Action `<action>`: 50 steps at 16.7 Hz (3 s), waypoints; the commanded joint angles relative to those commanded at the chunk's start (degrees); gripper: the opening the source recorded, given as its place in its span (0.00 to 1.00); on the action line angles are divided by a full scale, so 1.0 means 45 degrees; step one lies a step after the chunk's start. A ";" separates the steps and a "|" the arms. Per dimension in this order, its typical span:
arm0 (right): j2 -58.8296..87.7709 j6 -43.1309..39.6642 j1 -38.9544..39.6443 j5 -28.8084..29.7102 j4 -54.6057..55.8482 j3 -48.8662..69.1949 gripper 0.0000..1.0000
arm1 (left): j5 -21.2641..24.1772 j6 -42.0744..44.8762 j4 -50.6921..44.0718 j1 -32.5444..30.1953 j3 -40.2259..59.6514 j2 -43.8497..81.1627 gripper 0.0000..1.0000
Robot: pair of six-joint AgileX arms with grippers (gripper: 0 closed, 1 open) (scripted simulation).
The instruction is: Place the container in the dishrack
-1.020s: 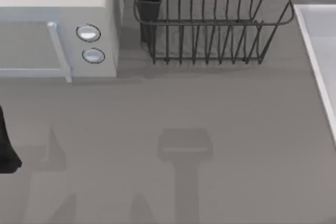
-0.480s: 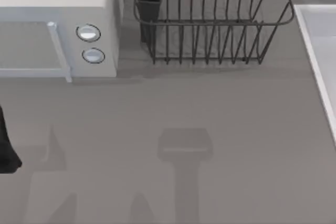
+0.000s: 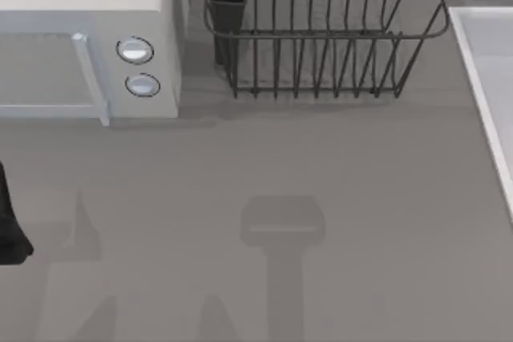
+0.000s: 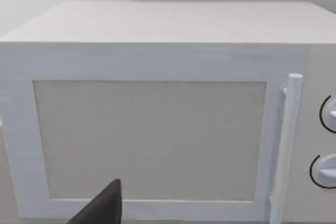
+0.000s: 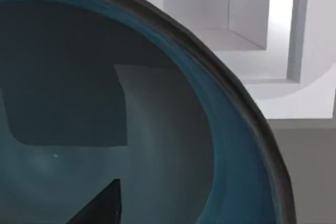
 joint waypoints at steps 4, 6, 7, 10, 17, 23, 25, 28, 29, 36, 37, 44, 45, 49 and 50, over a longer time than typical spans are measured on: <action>0.0226 0.0031 0.0031 0.0004 0.0482 -0.0321 1.00 | 0.0000 0.0000 0.0000 0.0000 0.0000 0.0000 1.00; 0.0226 0.0031 0.0031 0.0004 0.0482 -0.0321 1.00 | 0.0000 0.0000 0.0000 0.0000 0.0000 0.0000 1.00; 0.0226 0.0031 0.0031 0.0004 0.0482 -0.0321 0.92 | 0.0000 0.0000 0.0000 0.0000 0.0000 0.0000 1.00; 0.0226 0.0031 0.0031 0.0004 0.0482 -0.0321 0.70 | 0.0000 0.0000 0.0000 0.0000 0.0000 0.0000 1.00; 0.0226 0.0031 0.0031 0.0004 0.0482 -0.0321 0.17 | 0.0000 0.0000 0.0000 0.0000 0.0000 0.0000 1.00; 0.0226 0.0031 0.0031 0.0004 0.0482 -0.0321 0.00 | 0.0000 0.0000 0.0000 0.0000 0.0000 0.0000 1.00; 0.0226 0.0031 0.0031 0.0004 0.0482 -0.0321 0.00 | 0.0000 0.0000 0.0000 0.0000 0.0000 0.0000 1.00; 0.0190 0.0035 0.0007 0.0010 0.0488 -0.0332 0.00 | 0.0000 0.0000 0.0000 0.0000 0.0000 0.0000 1.00; 0.0188 0.0038 0.0002 0.0009 0.0459 -0.0302 0.00 | 0.0000 0.0000 0.0000 0.0000 0.0000 0.0000 1.00; 0.0065 -0.0066 -0.0183 -0.0008 -0.3411 0.3365 0.00 | 0.0000 0.0000 0.0000 0.0000 0.0000 0.0000 1.00; 0.0017 -0.0087 -0.0188 -0.0008 -0.4428 0.4199 0.00 | 0.0000 0.0000 0.0000 0.0000 0.0000 0.0000 1.00; -0.0657 -0.0082 -0.0107 -0.0005 -0.9380 0.8623 0.00 | 0.0000 0.0000 0.0000 0.0000 0.0000 0.0000 1.00; -0.0704 -0.0081 -0.0098 -0.0005 -0.9569 0.8810 0.00 | 0.0000 0.0000 0.0000 0.0000 0.0000 0.0000 1.00; -0.0679 -0.0066 -0.0110 -0.0008 -0.9586 0.8827 0.00 | 0.0000 0.0000 0.0000 0.0000 0.0000 0.0000 1.00; -0.0679 -0.0066 -0.0110 -0.0008 -0.9586 0.8827 0.00 | 0.0000 0.0000 0.0000 0.0000 0.0000 0.0000 1.00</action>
